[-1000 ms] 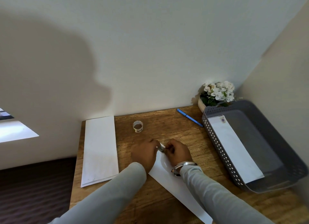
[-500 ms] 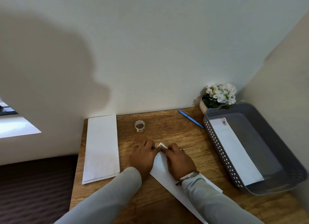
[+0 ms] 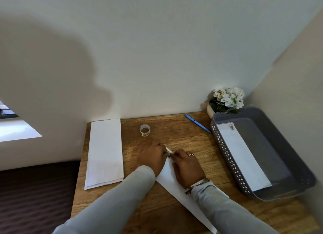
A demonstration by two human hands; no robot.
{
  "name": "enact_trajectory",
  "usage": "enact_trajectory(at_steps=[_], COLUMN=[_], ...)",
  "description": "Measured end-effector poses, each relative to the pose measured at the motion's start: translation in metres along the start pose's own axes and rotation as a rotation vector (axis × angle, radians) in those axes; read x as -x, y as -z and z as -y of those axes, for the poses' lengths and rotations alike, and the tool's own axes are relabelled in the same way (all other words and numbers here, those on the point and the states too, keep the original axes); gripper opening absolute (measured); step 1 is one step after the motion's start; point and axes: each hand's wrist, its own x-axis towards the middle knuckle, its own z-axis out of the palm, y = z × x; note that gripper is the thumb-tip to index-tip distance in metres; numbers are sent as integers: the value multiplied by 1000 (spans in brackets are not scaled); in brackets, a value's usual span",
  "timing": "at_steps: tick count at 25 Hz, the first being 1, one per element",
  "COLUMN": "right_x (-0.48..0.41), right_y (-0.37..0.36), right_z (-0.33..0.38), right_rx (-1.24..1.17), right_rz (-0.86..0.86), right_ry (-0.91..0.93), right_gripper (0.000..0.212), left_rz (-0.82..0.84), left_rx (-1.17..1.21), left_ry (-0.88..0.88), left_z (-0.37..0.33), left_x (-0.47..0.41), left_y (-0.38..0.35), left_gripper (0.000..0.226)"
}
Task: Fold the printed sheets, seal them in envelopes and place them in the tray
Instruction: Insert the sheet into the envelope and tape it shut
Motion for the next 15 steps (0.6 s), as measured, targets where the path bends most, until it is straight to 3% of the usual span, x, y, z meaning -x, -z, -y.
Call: enact_trajectory(at_steps=[4, 15], right_x=[1, 1], right_y=[7, 13], right_z=[-3, -2], right_rx=[-21, 107], right_rz=[33, 127], right_ry=[10, 119], right_gripper=[43, 64], left_rz=[-31, 29], left_rx=[79, 88], left_ry=[66, -38], left_z=[-3, 24], left_x=[-3, 15], left_y=[-5, -3], left_gripper=[13, 33])
